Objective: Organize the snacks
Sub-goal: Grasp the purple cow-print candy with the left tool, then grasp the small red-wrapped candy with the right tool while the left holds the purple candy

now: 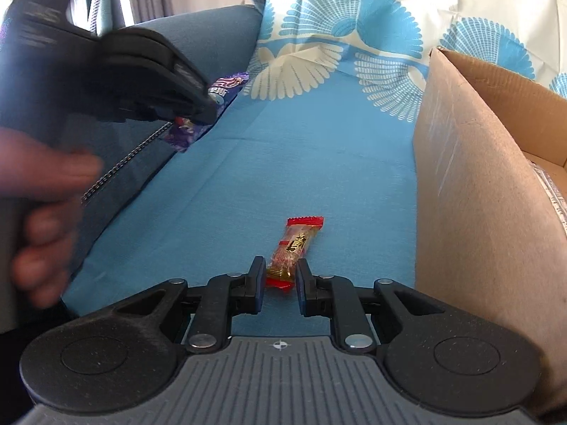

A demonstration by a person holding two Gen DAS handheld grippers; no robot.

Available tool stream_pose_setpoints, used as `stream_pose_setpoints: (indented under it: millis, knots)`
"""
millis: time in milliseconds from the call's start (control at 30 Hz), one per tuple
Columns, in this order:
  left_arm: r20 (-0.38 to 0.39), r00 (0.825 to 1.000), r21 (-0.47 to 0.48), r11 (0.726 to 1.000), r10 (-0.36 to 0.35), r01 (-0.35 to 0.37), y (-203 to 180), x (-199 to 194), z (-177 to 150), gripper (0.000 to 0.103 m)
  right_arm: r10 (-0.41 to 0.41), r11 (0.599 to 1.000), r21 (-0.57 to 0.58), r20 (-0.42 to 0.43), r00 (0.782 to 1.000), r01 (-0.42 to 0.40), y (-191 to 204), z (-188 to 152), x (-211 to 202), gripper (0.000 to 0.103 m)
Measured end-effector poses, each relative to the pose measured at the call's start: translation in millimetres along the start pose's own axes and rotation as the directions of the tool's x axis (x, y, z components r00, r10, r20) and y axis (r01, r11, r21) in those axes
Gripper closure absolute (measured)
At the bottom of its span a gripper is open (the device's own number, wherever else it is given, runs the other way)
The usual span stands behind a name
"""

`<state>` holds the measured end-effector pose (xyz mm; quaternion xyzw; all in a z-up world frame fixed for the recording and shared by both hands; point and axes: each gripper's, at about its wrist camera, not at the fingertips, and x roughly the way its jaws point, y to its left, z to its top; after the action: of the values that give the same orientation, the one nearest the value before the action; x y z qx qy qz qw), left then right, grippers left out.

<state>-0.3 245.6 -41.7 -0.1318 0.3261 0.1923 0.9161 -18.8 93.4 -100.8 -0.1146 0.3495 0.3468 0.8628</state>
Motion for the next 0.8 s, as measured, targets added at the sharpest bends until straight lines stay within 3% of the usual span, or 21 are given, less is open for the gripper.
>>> stream_pose_setpoints:
  millis: [133, 300, 533, 700, 800]
  knots:
    - [-0.133, 0.990, -0.032, 0.999, -0.046, 0.042, 10.5, -15.5, -5.6, 0.088, 0.015, 1.000, 0.004, -0.007, 1.000, -0.015, 0.8, -3.4, -7.0, 0.084]
    - [-0.347, 0.929, -0.124, 0.988, -0.126, 0.088, 26.4, -7.3, -16.8, 0.087, 0.038, 0.999, 0.002, -0.033, 0.999, -0.038, 3.8, -7.5, -10.4, 0.084]
    - [-0.451, 0.889, -0.099, 0.994, -0.085, 0.045, 18.7, 12.2, -24.0, 0.085, 0.068, 0.997, -0.027, -0.048, 0.997, -0.069, 7.6, -13.9, -15.8, 0.084]
    - [-0.471, 0.878, -0.101, 0.994, -0.089, 0.046, 19.7, 13.6, -28.7, 0.079, 0.070, 0.997, -0.019, -0.042, 0.997, -0.070, 4.9, -13.0, -18.1, 0.083]
    - [-0.478, 0.874, -0.102, 0.994, -0.085, 0.041, 18.0, 16.3, -29.6, 0.077, 0.067, 0.998, -0.012, -0.034, 0.997, -0.068, 2.4, -11.1, -16.3, 0.075]
